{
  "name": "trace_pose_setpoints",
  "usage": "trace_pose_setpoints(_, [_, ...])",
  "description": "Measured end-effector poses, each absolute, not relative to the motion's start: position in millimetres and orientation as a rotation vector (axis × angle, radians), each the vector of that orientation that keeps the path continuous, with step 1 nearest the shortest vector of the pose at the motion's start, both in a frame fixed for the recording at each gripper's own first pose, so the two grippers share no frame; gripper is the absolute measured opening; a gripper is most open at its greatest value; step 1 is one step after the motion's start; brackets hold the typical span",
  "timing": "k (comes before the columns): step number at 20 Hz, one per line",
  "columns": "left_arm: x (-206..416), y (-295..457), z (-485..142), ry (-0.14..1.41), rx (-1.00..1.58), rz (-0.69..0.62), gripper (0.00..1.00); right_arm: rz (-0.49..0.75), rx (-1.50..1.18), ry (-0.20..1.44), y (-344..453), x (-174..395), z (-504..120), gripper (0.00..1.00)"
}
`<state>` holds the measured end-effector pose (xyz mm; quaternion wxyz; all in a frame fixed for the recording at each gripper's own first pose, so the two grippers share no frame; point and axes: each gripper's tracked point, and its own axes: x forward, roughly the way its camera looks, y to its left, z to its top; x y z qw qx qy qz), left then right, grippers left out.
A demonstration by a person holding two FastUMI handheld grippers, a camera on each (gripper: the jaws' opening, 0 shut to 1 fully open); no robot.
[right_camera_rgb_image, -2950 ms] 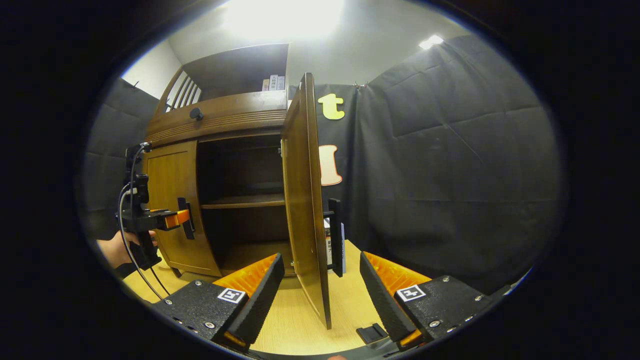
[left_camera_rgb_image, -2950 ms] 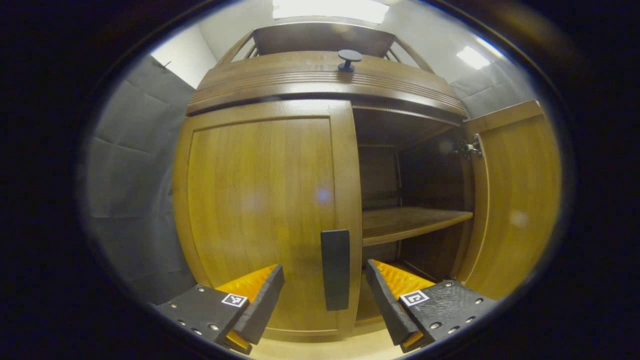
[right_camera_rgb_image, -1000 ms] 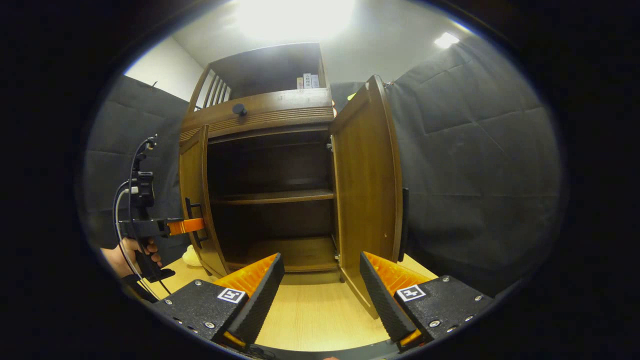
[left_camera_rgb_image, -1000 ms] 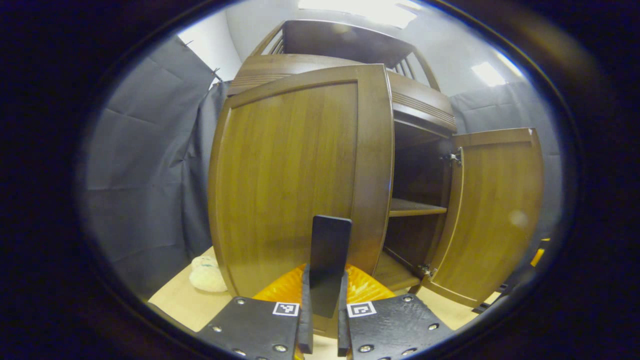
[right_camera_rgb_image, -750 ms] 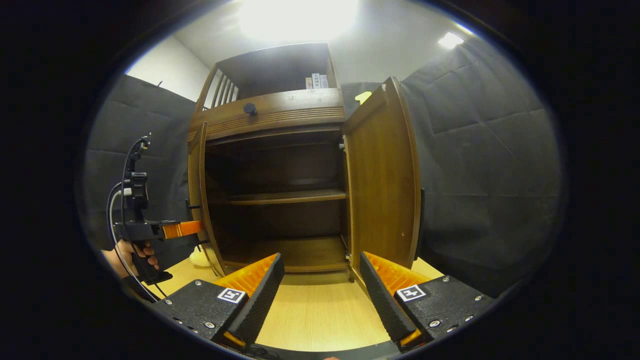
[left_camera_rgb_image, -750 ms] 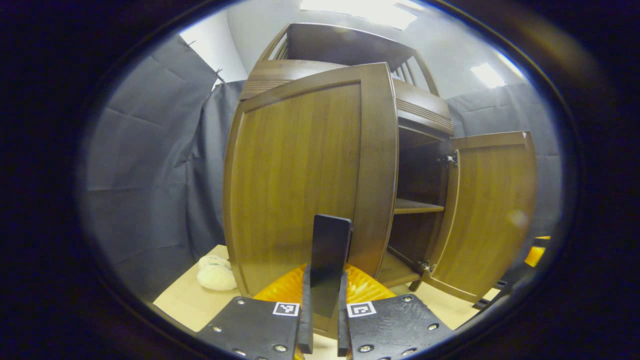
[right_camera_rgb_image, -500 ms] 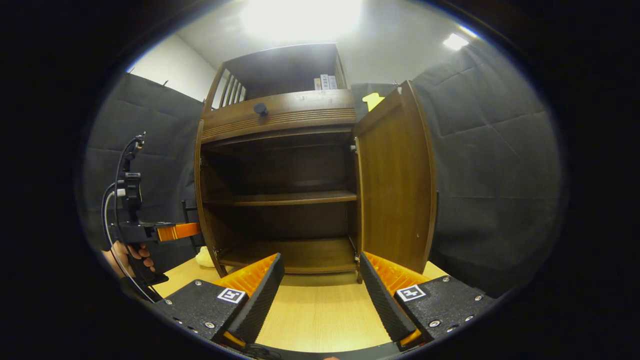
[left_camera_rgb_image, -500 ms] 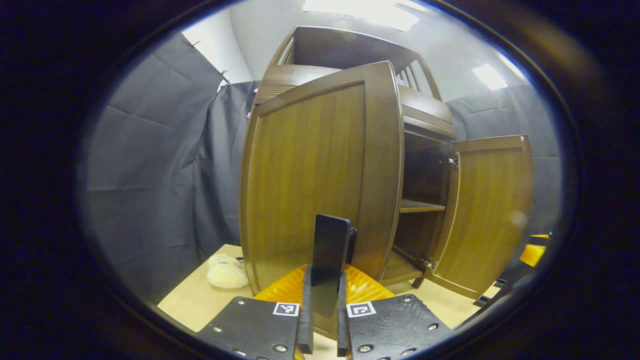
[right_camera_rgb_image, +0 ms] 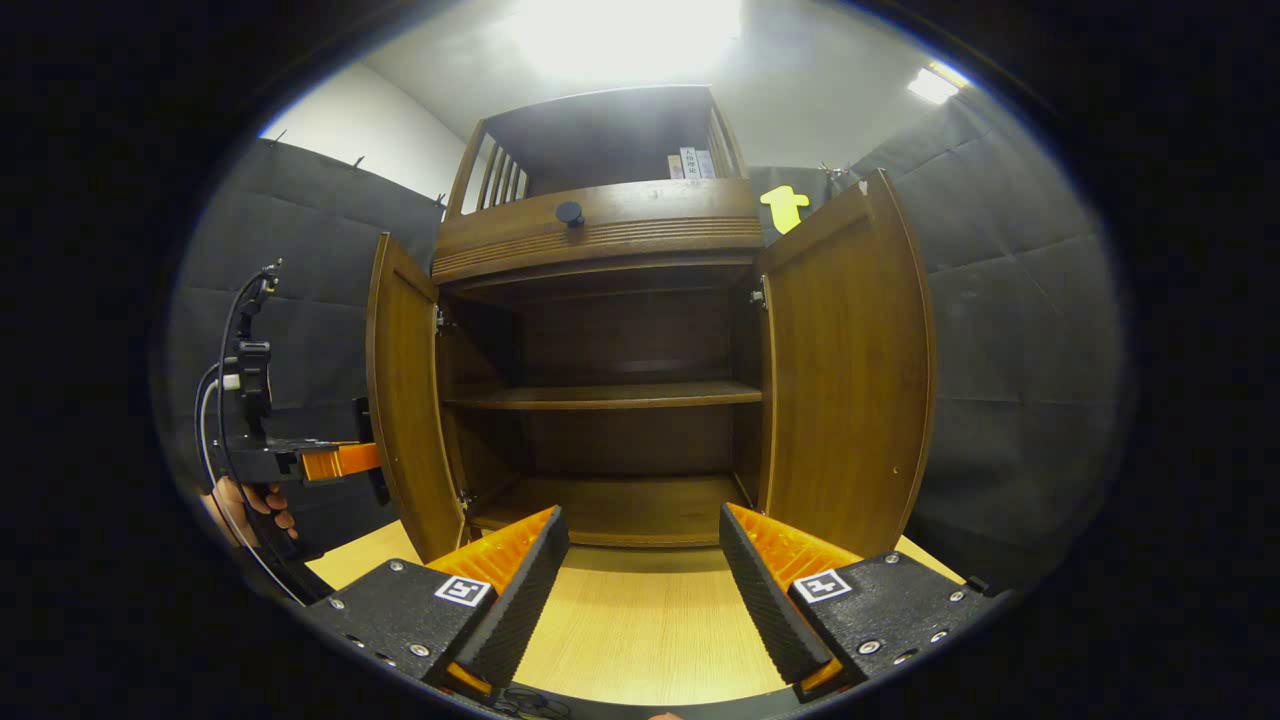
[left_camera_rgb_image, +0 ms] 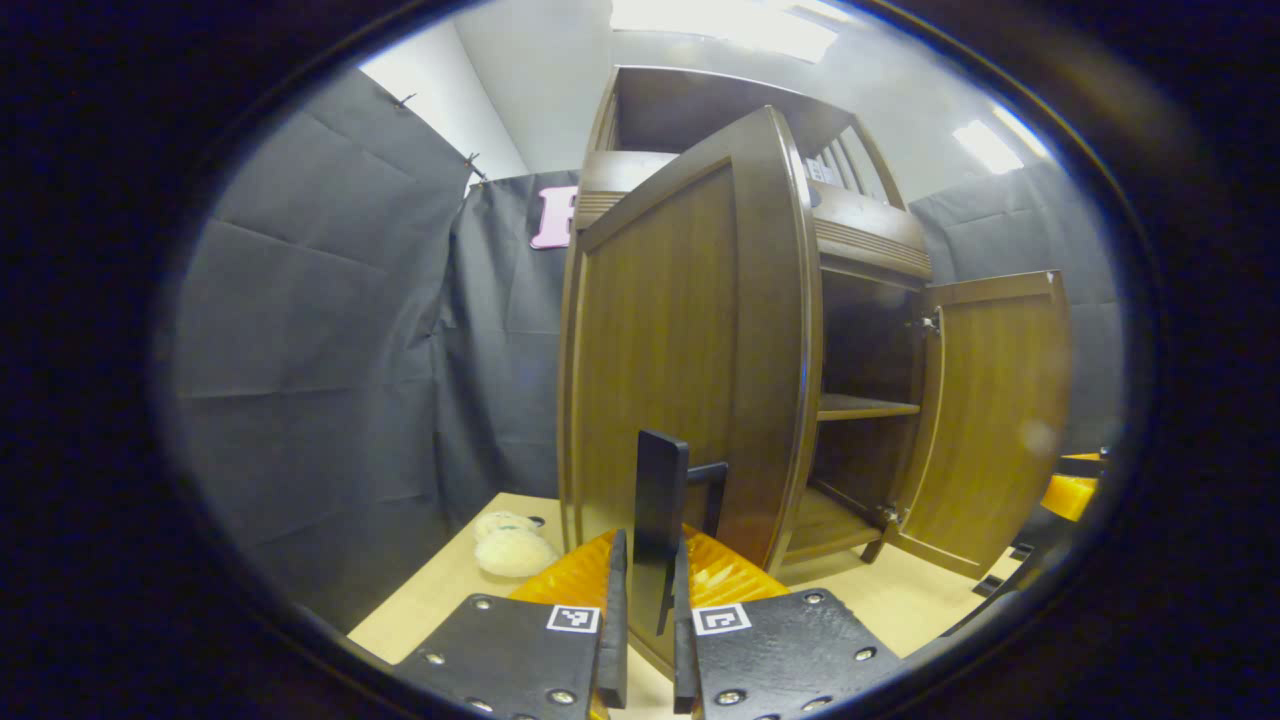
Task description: Open the right door of the double-door shoe cabinet with the right hand, and open the left door with the left hand.
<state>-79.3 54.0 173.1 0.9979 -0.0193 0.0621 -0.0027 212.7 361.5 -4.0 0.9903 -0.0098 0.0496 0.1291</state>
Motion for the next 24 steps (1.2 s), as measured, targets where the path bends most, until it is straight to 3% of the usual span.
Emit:
trace_pose_setpoints(3, [-88,69,171,0.115,-0.009,0.047,0.23,0.272,-0.016,0.099,366,212,-4,0.92])
trace_pose_setpoints(5, [-92,90,170,0.109,0.010,0.093,0.14,0.281,-0.013,0.099,371,209,-3,0.94])
trace_pose_setpoints(7, [-102,107,172,0.113,0.007,0.122,0.14,0.291,-0.014,0.102,375,208,-4,0.94])
trace_pose_setpoints(8, [-105,116,174,0.111,0.009,0.138,0.10,0.297,-0.013,0.102,377,207,-5,0.92])
trace_pose_setpoints(10, [-116,135,177,0.108,0.019,0.172,0.10,0.310,-0.011,0.103,382,207,-5,0.92])
trace_pose_setpoints(11, [-124,144,180,0.104,0.024,0.186,0.19,0.314,-0.011,0.105,384,207,-5,0.94])
trace_pose_setpoints(12, [-130,149,182,0.100,0.030,0.199,0.10,0.314,-0.012,0.105,384,208,-5,0.94])
trace_pose_setpoints(17, [-149,182,187,0.094,0.061,0.283,0.19,0.308,-0.006,0.084,379,208,3,0.92])
trace_pose_setpoints(21, [-166,170,199,0.077,0.039,0.242,0.10,0.272,0.001,0.068,364,206,11,0.92])
trace_pose_setpoints(22, [-171,161,205,0.068,0.051,0.227,0.14,0.259,0.003,0.063,359,206,15,0.92])
trace_pose_setpoints(24, [-181,138,219,0.053,0.062,0.188,0.14,0.239,0.012,0.058,351,204,20,0.94])
